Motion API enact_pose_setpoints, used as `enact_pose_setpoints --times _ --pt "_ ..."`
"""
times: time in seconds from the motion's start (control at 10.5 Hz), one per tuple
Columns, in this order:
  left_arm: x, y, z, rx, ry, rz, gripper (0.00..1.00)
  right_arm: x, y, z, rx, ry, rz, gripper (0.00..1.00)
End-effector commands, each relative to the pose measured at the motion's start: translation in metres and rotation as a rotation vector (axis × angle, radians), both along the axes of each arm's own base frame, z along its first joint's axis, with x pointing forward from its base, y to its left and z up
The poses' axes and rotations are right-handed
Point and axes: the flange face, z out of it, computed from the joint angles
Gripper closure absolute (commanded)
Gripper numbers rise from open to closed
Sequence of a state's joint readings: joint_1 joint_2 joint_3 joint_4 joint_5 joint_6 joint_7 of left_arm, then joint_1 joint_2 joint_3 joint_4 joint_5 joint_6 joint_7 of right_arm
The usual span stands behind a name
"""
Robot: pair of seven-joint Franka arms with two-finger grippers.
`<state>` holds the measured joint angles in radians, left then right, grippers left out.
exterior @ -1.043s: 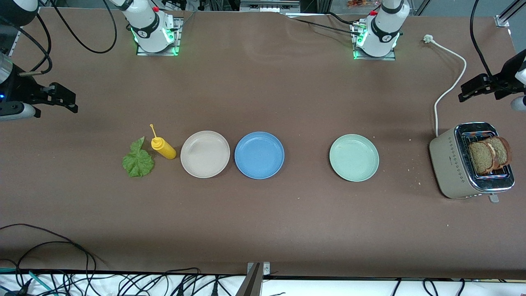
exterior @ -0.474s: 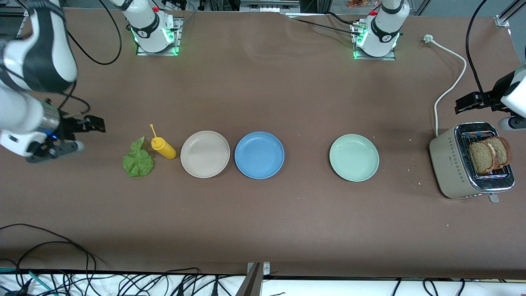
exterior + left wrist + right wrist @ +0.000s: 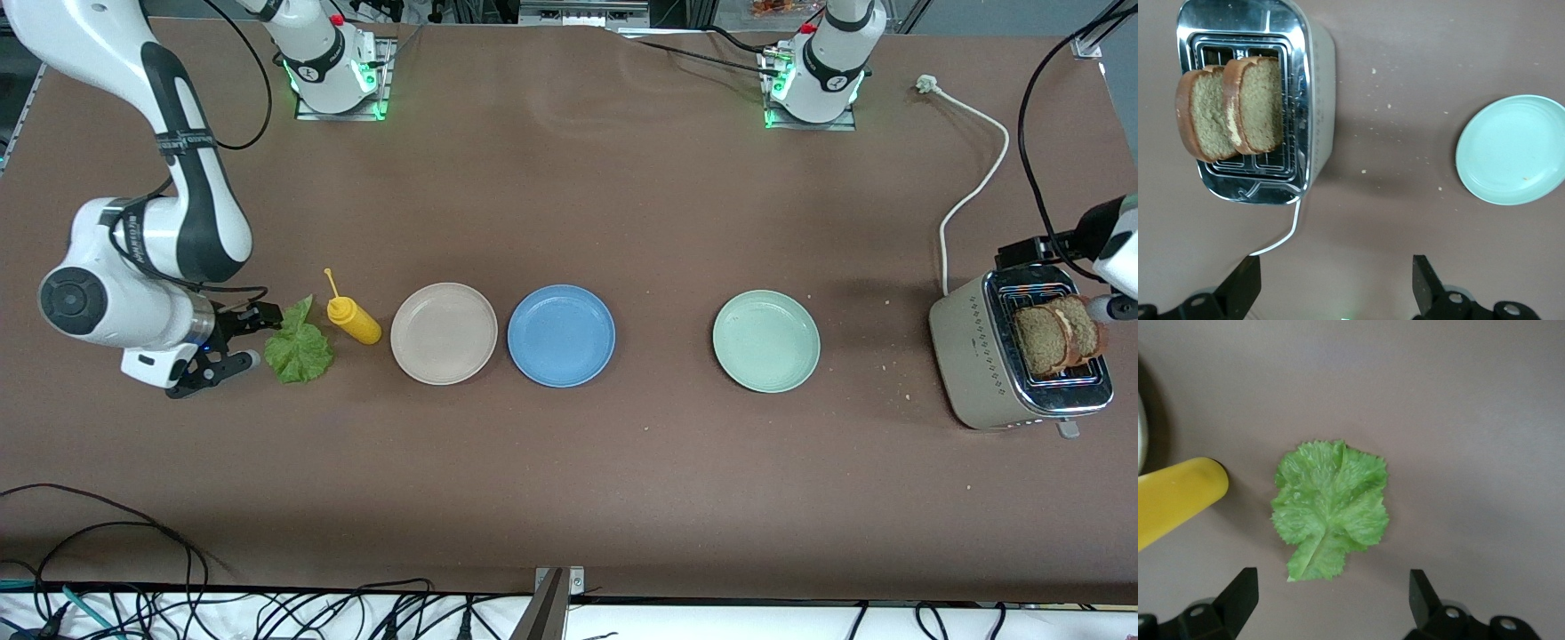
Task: Make sandwich in blue plate with both arms
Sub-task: 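Reach the right gripper to the lettuce while the left gripper reaches the toaster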
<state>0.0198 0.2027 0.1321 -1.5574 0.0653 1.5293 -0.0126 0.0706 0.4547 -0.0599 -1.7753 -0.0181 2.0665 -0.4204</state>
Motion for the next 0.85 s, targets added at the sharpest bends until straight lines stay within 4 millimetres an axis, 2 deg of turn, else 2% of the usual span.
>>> enact_pose_setpoints --times 0.0,0.09,0.28,0.38,0.47,0.57,0.76 --pt "0.029 0.049 -0.042 0.016 -0.032 0.036 0.0 -0.029 0.004 -0.049 0.005 -0.041 0.04 0.0" --pt "0.033 0.053 -0.058 0.019 -0.016 0.034 0.0 -0.034 0.009 -0.065 0.006 -0.047 0.05 0.0" --pt "0.04 0.057 -0.075 0.026 -0.02 0.003 0.0 -0.034 0.011 -0.104 0.006 -0.057 0.076 0.0" --pt "0.045 0.059 -0.085 0.027 -0.028 -0.009 0.0 -0.032 0.012 -0.113 0.007 -0.078 0.087 0.0" --pt "0.045 0.071 -0.096 0.024 -0.017 -0.011 0.0 -0.03 0.011 -0.114 0.008 -0.087 0.094 0.0" --pt "0.045 0.082 -0.103 0.017 -0.018 -0.025 0.0 -0.028 0.012 -0.112 0.009 -0.093 0.096 0.14" --pt "0.045 0.091 -0.11 0.012 -0.015 -0.042 0.0 -0.029 0.01 -0.117 0.009 -0.084 0.091 0.63"
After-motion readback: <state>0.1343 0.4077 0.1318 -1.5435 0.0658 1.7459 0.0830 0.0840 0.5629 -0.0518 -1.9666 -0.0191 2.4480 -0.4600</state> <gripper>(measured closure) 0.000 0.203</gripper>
